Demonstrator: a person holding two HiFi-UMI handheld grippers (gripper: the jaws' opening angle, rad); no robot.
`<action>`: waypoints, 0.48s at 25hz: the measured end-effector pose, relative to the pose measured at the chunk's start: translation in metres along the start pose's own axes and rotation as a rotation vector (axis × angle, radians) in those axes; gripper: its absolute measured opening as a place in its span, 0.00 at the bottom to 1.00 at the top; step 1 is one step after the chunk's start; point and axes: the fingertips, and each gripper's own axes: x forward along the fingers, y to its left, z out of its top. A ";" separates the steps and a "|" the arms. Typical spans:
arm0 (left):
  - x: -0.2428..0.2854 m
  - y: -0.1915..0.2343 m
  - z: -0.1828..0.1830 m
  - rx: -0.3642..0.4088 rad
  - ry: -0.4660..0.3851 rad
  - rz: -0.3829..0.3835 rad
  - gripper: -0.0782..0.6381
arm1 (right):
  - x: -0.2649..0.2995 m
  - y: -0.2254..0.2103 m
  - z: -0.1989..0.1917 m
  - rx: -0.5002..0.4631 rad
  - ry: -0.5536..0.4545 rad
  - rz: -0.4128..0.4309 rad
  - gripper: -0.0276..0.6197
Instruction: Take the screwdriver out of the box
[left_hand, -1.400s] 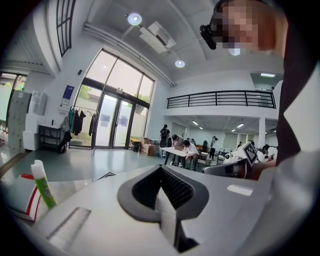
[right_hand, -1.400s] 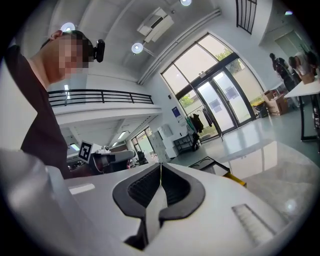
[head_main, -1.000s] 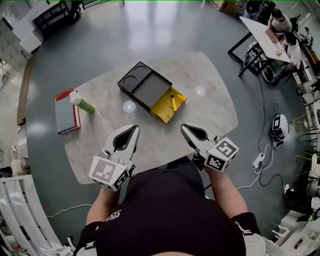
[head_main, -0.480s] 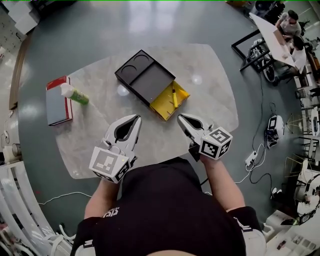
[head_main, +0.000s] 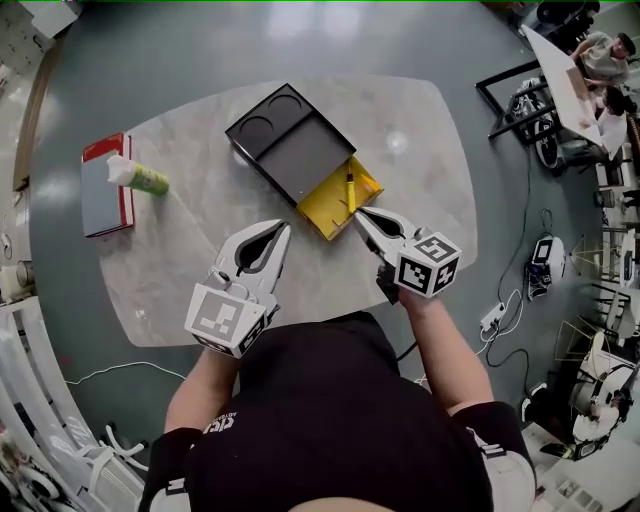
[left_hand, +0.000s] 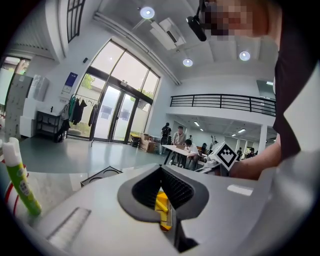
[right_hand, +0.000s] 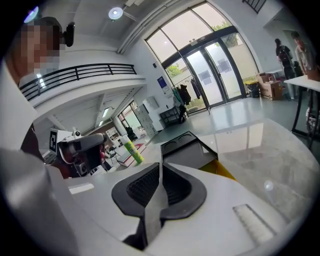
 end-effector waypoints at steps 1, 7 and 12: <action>0.003 0.000 -0.001 0.007 0.005 0.002 0.11 | 0.004 -0.005 -0.002 -0.003 0.019 -0.008 0.10; 0.020 -0.001 -0.005 0.064 0.019 -0.018 0.11 | 0.030 -0.033 -0.016 -0.045 0.134 -0.062 0.13; 0.025 -0.002 -0.011 0.047 0.054 -0.026 0.11 | 0.043 -0.051 -0.032 -0.101 0.228 -0.106 0.15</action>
